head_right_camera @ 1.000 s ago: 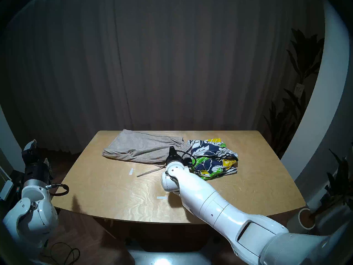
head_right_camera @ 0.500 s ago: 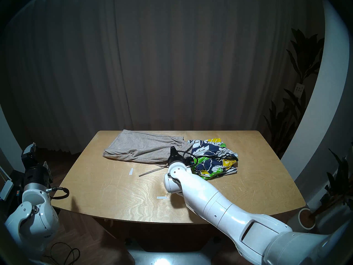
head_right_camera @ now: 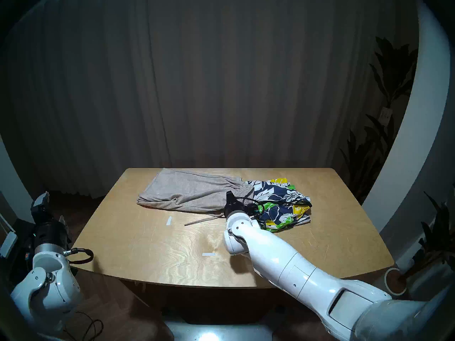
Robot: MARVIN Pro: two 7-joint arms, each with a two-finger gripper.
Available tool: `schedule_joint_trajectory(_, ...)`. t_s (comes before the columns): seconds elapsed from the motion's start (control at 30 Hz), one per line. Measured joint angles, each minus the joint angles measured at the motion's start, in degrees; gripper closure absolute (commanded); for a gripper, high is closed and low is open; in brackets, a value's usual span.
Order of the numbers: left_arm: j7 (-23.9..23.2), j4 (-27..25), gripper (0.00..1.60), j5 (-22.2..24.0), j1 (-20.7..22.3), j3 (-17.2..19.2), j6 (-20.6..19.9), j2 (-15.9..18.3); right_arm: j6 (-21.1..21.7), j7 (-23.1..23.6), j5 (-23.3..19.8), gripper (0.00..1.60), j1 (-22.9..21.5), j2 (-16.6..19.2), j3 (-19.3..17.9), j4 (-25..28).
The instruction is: Fold pants twice and stack them
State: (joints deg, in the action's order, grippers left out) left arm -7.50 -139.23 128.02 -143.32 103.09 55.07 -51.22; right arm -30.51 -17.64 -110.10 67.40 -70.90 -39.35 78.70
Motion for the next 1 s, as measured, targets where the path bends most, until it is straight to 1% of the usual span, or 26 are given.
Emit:
schedule_joint_trajectory(0.17,-0.50,0.00,0.00,-0.84,-0.52,-0.55,0.00,-1.20,0.64,0.82,1.45,1.60,-0.16,1.19,1.28,1.68)
schedule_joint_trajectory(0.37,-1.31,0.00,0.00,-1.90,-1.23,-0.55,0.00,-2.82,1.19,1.72,3.75,1.60,-1.39,2.14,2.63,3.34)
schedule_joint_trajectory(0.63,-2.36,0.00,0.00,-3.11,-2.17,-0.36,0.00,-4.94,1.91,2.47,6.84,1.60,-3.39,3.17,4.13,4.24)
schedule_joint_trajectory(0.8,-2.77,0.01,0.00,-3.59,-2.55,-0.30,0.00,-6.07,2.55,2.72,8.80,1.60,-5.08,3.03,5.17,4.18)
schedule_joint_trajectory(1.0,-2.98,0.01,0.00,-3.85,-3.18,0.22,0.00,-7.51,3.64,2.61,10.79,1.60,-7.86,1.61,6.54,3.15)
